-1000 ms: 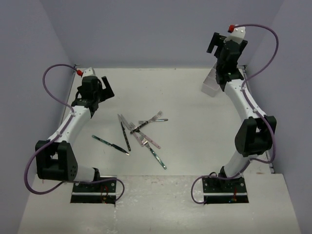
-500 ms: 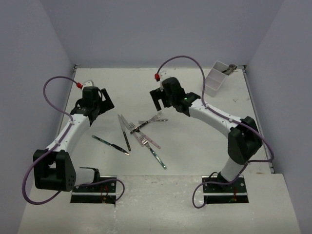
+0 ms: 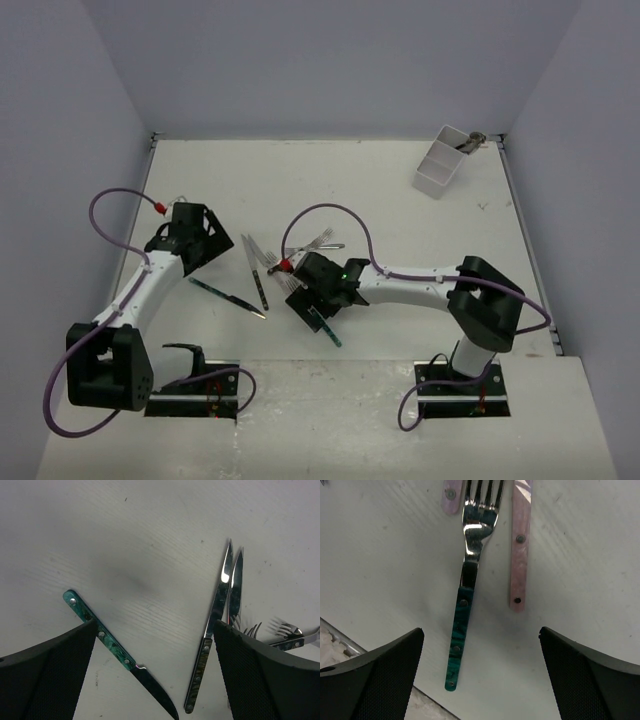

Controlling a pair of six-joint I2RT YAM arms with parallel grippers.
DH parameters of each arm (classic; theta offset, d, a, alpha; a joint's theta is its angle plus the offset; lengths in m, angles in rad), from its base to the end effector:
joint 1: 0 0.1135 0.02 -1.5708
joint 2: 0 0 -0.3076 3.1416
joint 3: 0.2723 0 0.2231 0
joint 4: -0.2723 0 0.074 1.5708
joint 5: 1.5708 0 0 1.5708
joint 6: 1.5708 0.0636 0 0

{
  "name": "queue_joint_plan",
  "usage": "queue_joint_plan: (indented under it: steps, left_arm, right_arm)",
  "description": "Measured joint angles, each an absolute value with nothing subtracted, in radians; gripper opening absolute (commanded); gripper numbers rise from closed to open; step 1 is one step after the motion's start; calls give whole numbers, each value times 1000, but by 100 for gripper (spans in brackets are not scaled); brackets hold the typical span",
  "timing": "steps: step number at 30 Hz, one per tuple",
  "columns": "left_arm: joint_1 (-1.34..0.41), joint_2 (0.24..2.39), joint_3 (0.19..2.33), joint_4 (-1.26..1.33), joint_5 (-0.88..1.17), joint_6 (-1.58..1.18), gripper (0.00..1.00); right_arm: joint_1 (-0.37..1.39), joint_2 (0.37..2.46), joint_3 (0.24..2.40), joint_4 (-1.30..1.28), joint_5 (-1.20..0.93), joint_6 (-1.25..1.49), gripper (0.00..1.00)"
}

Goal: Sort the eating utensils into containers

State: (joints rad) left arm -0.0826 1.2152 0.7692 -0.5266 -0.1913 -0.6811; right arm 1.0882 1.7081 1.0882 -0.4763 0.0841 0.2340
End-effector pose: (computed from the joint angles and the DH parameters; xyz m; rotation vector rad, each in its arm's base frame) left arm 0.2098 -0.0052 0.2506 -0.8132 2.3834 -0.0651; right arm 0.1600 0.2939 0.2200 -1.0932 2.4683 0.3112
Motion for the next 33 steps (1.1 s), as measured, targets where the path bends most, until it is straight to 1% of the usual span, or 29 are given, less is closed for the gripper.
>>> queue_joint_plan:
  steps: [6,10,11,12,13,14,16,17,19,20,28,31,33]
  left_arm:
    - [-83,1150,738,-574,-220,-752,100]
    - [-83,1109,729,-597,-248,-783,100]
    - [-83,1097,725,-598,-254,-787,100]
    - [-83,1086,723,-603,-259,-793,100]
    - [-83,1077,723,-607,-263,-795,100]
    - [-83,1072,723,-609,-268,-797,100]
    - [-83,1068,723,-613,-276,-802,100]
    - [-83,1068,723,-616,-278,-802,100]
    - [-83,1069,723,-620,-284,-802,100]
    - [-83,1068,723,-620,-287,-802,100]
    - [-83,1067,723,-619,-295,-801,100]
    - [-83,1068,723,-617,-299,-801,100]
    - [-83,1070,724,-616,-301,-801,100]
  right_arm:
    - [1129,1710,1055,-494,90,301,88]
    - [1153,1731,1055,-488,104,323,72]
    - [1157,1743,1055,-484,109,325,63]
    - [1158,1757,1055,-480,113,330,57]
    - [1159,1767,1058,-480,120,329,53]
    - [1159,1768,1059,-471,121,330,46]
    - [1159,1773,1061,-458,126,331,36]
    - [1159,1775,1063,-451,128,332,19]
    - [1158,1782,1069,-439,132,332,5]
    - [1158,1785,1074,-434,138,331,0]
    - [1144,1766,1077,-403,165,302,0]
    - [1082,1680,1073,-375,156,296,0]
    - [995,1583,1053,-316,138,296,0]
